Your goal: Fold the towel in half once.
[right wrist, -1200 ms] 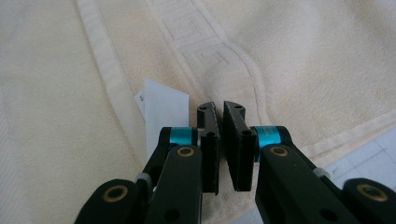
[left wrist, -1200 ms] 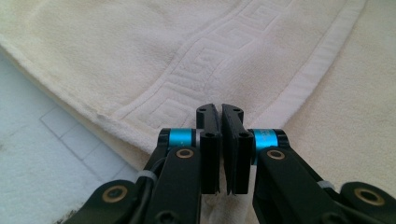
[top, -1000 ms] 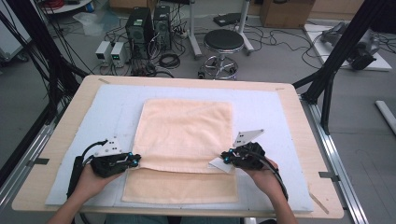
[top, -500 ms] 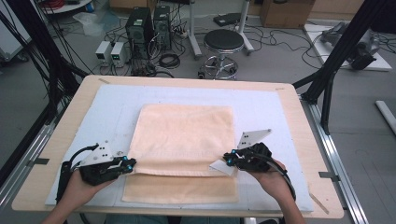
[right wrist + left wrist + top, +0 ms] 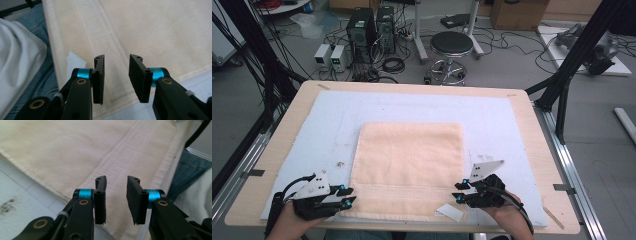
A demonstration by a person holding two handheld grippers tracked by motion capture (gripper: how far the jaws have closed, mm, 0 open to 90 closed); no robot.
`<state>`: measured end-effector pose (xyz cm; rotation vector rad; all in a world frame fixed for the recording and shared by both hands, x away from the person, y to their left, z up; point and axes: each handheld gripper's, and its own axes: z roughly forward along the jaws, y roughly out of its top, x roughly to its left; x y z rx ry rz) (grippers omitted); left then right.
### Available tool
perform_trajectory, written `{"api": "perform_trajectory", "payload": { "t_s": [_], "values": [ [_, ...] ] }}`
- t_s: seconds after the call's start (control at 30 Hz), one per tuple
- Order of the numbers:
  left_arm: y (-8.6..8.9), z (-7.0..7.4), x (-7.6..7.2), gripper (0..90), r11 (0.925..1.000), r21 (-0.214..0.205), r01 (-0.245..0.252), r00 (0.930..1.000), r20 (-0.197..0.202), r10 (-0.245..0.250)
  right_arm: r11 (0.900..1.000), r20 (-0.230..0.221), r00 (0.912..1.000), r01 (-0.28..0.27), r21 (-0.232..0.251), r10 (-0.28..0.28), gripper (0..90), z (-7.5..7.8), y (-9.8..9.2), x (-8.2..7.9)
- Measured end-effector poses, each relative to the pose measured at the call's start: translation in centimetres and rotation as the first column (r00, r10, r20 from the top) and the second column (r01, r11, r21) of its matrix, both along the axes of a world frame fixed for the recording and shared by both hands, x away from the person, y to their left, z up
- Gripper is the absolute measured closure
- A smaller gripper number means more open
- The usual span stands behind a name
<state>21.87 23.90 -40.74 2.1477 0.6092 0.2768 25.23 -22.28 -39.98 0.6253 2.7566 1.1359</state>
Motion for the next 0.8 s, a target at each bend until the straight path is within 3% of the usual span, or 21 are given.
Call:
{"api": "perform_trajectory", "payload": {
  "t_s": [0.27, 0.47, 0.63, 0.7, 0.8],
  "values": [
    [-1.6, -0.8, 2.9, 61.5, 1.0, 0.001, -0.006, 0.9998, 0.017, 0.006, 0.9986, 0.045, 0.9976, 0.053, -0.01, -0.052, 55.0, -0.9, 1.0, 3.3],
    [-2.3, -1.0, 5.0, 54.1, 0.9996, 0.002, -0.03, 0.9993, 0.023, 0.03, 0.9966, 0.061, 0.9947, 0.082, 0.011, -0.082, 52.7, -1.1, 1.8, 5.3],
    [-2.8, -1.5, 7.0, 49.9, 0.9977, 0.02, -0.065, 0.9972, 0.038, 0.064, 0.9941, 0.1, 0.9894, 0.108, -0.014, -0.106, 53.2, -1.3, 2.3, 6.9],
    [-2.9, -1.9, 7.8, 48.7, 0.9949, 0.03, -0.097, 0.9946, 0.04, 0.095, 0.992, 0.089, 0.9883, 0.126, -0.013, -0.124, 53.0, -1.8, 2.2, 7.6],
    [-2.7, -2.5, 8.6, 47.1, 0.9915, 0.043, -0.123, 0.9924, 0.011, 0.122, 0.9879, 0.057, 0.9871, 0.152, -0.032, -0.15, 52.1, -2.4, 2.1, 8.3]
  ]
}}
